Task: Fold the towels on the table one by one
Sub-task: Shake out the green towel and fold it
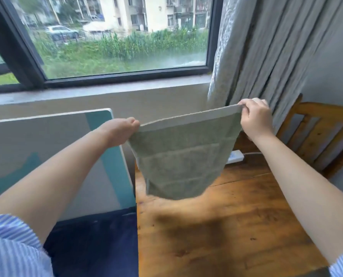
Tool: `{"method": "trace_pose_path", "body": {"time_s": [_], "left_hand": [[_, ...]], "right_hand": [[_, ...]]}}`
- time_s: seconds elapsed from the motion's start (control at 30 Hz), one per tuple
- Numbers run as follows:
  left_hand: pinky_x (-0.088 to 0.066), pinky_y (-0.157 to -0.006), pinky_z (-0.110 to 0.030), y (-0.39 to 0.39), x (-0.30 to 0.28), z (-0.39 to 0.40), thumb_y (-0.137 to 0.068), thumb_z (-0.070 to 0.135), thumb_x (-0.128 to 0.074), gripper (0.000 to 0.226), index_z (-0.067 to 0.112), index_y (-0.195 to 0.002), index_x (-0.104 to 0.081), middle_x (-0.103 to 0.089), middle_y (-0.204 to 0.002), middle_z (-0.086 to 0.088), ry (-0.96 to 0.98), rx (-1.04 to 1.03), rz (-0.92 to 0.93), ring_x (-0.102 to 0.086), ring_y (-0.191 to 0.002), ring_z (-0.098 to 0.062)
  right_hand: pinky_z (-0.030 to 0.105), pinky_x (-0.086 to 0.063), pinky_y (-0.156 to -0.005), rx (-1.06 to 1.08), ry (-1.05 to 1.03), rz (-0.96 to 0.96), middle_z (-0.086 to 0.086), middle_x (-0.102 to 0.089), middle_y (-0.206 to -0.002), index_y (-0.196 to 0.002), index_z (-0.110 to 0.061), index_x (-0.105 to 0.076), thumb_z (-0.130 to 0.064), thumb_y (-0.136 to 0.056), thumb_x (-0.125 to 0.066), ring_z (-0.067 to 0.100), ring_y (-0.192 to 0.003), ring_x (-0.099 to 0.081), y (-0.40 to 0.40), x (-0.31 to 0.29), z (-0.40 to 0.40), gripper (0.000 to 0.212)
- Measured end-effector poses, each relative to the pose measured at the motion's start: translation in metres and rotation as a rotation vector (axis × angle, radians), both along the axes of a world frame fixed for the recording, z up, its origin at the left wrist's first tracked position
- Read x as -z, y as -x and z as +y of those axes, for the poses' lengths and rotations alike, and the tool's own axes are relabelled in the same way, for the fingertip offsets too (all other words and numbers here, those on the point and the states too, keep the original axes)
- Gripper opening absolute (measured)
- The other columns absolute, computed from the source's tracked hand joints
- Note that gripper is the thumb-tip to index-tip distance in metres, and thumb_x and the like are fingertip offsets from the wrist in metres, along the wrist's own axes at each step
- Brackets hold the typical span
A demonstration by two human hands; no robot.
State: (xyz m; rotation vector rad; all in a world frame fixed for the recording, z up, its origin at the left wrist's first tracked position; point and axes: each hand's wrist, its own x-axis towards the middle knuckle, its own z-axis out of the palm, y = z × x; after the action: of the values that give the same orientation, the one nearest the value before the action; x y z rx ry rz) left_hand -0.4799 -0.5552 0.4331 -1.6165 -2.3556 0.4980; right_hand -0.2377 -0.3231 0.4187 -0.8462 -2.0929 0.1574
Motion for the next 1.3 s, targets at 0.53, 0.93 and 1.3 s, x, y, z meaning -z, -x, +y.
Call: {"method": "trace_pose_path", "body": {"time_s": [0.53,0.93,1.3], "left_hand": [[-0.043,-0.071,-0.032,0.014,0.037,0.024,-0.086,-0.001,-0.041,0.029,0.007,-0.113,-0.048,-0.053,-0.117,-0.008,0.112,-0.126,-0.117,-0.057,-0.107,-0.028],[-0.044,-0.077,-0.038,0.075,0.021,0.089,-0.083,-0.012,-0.037,0.03,-0.003,-0.106,-0.054,-0.054,-0.114,-0.021,-0.306,-0.556,-0.247,-0.055,-0.105,-0.039],[-0.045,-0.079,-0.037,0.079,0.068,0.061,-0.084,0.0,-0.041,0.028,0.008,-0.107,-0.056,-0.053,-0.111,-0.012,-0.067,-0.429,-0.308,-0.055,-0.104,-0.034]], "right_hand": [[0.04,-0.043,-0.083,0.055,0.268,-0.323,0.024,-0.057,-0.111,-0.109,-0.005,-0.063,-0.004,-0.09,-0.039,0.041,-0.103,-0.052,0.026,0.03,0.026,0.031],[0.032,-0.037,-0.096,-0.08,0.345,-0.263,0.026,-0.059,-0.118,-0.111,-0.001,-0.064,0.002,-0.087,-0.04,0.037,-0.113,-0.051,0.13,0.004,0.091,0.034],[0.032,-0.042,-0.079,-0.208,0.35,-0.508,0.022,-0.064,-0.099,-0.089,-0.001,-0.067,0.001,-0.077,-0.051,0.035,-0.097,-0.056,0.106,0.064,0.088,0.02]]}}
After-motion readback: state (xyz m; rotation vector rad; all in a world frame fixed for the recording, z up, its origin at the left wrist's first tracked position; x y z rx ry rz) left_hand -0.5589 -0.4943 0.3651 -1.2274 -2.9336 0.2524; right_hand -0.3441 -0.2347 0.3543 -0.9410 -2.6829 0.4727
